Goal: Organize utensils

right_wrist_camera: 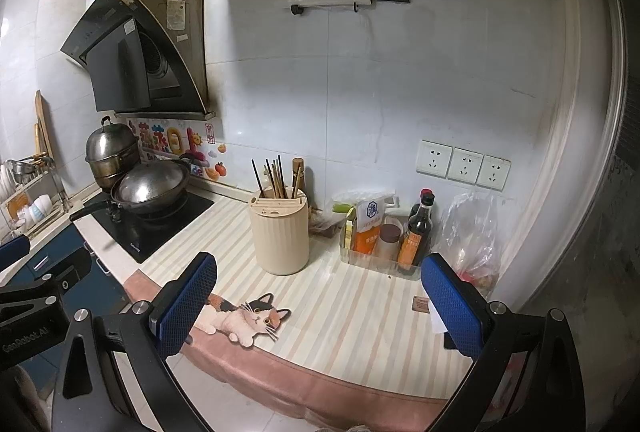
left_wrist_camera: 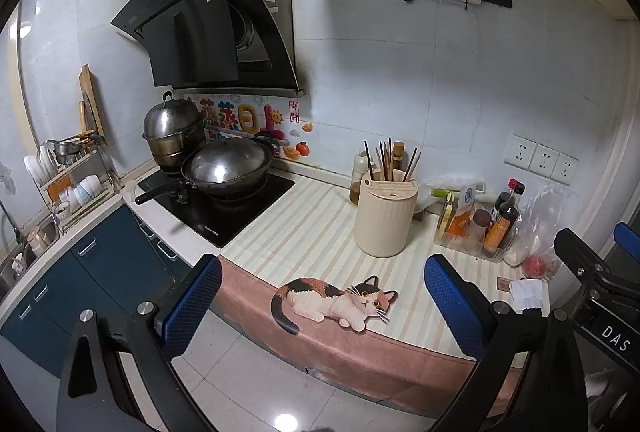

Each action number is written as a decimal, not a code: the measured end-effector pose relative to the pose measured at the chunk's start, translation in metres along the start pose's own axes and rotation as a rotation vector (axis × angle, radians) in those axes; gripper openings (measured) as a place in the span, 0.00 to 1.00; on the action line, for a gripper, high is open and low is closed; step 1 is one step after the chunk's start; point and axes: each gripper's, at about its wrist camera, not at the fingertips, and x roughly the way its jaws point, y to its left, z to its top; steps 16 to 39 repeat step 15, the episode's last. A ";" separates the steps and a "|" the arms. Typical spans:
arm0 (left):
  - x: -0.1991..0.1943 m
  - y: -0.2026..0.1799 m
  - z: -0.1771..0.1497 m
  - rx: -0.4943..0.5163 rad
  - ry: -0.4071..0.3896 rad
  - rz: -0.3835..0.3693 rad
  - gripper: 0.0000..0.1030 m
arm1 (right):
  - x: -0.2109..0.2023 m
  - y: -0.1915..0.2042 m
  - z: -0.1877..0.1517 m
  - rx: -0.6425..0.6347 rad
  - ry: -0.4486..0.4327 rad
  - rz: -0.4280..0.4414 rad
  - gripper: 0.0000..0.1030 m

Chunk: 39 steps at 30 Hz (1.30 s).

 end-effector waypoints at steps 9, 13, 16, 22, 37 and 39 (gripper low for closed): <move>-0.001 -0.003 0.004 -0.004 -0.007 0.011 1.00 | 0.001 -0.001 0.004 0.006 -0.005 0.005 1.00; -0.001 -0.003 0.005 -0.007 -0.007 0.008 1.00 | 0.000 -0.001 0.005 0.005 -0.003 0.004 1.00; -0.001 -0.004 0.006 -0.004 -0.007 0.006 1.00 | 0.000 -0.001 0.004 0.006 -0.005 0.002 1.00; -0.001 -0.004 0.006 -0.004 -0.007 0.006 1.00 | 0.000 -0.001 0.004 0.006 -0.005 0.002 1.00; -0.001 -0.004 0.006 -0.004 -0.007 0.006 1.00 | 0.000 -0.001 0.004 0.006 -0.005 0.002 1.00; -0.001 -0.004 0.006 -0.004 -0.007 0.006 1.00 | 0.000 -0.001 0.004 0.006 -0.005 0.002 1.00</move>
